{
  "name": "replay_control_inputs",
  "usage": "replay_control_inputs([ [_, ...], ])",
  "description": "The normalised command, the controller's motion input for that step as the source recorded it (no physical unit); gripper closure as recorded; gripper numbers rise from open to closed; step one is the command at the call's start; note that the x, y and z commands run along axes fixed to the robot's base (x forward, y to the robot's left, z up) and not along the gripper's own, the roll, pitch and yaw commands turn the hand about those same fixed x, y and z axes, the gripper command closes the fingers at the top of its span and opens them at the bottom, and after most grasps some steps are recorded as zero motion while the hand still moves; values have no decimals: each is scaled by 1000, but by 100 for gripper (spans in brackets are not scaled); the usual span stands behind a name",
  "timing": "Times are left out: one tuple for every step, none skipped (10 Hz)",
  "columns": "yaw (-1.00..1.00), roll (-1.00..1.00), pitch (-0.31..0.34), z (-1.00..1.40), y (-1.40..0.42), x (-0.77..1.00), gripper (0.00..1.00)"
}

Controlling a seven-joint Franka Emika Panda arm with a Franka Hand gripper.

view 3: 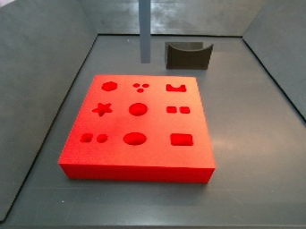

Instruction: Insert the double-square object.

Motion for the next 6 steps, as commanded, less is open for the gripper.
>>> replay_control_inputs([
  [-1000, 0, 0, 0, -126, 0, 100],
  [-1000, 0, 0, 0, -123, 0, 100],
  [-851, 14, 0, 0, -137, 220, 100],
  [-774, 20, 0, -9, -149, 311, 100],
  [-771, 21, 0, -9, -151, 317, 100],
  [-797, 23, 0, -11, -146, 286, 100],
])
